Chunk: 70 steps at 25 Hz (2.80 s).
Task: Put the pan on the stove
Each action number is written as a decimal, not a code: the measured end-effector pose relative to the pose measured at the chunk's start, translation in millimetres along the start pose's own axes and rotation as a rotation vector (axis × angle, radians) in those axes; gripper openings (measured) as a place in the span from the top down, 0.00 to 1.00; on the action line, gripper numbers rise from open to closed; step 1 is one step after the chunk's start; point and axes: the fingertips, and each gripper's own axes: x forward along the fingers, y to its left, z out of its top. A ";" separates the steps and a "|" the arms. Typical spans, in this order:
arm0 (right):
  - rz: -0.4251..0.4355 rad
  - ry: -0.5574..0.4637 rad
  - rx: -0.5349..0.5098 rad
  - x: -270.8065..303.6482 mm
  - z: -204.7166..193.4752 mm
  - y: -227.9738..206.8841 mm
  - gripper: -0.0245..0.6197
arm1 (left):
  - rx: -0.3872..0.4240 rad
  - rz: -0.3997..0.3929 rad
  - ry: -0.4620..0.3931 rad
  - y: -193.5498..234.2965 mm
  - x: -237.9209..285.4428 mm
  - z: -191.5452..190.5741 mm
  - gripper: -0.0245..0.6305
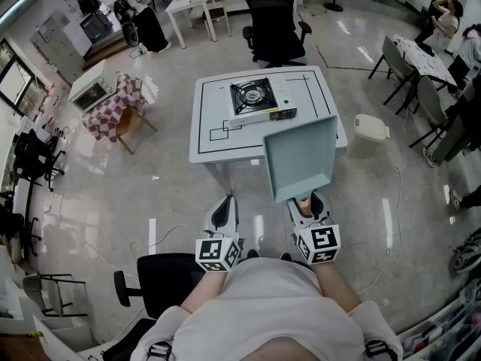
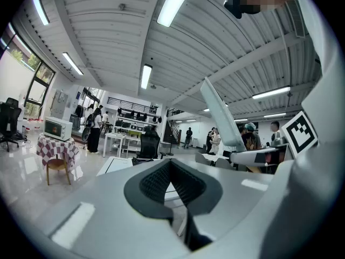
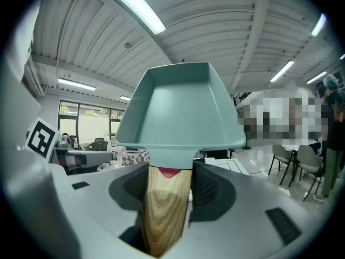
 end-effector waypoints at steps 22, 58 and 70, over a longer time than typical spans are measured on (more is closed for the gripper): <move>0.023 -0.011 0.021 -0.3 1.7 -22.2 0.66 | 0.024 0.062 -0.001 -20.2 0.4 1.5 0.95; -0.075 0.093 0.012 267.3 -2.1 -73.4 0.66 | 0.091 0.032 -0.006 150.2 207.2 24.1 0.95; -0.101 0.134 -0.001 352.7 -0.6 -75.6 0.66 | 0.067 0.011 0.025 213.1 269.8 21.1 0.95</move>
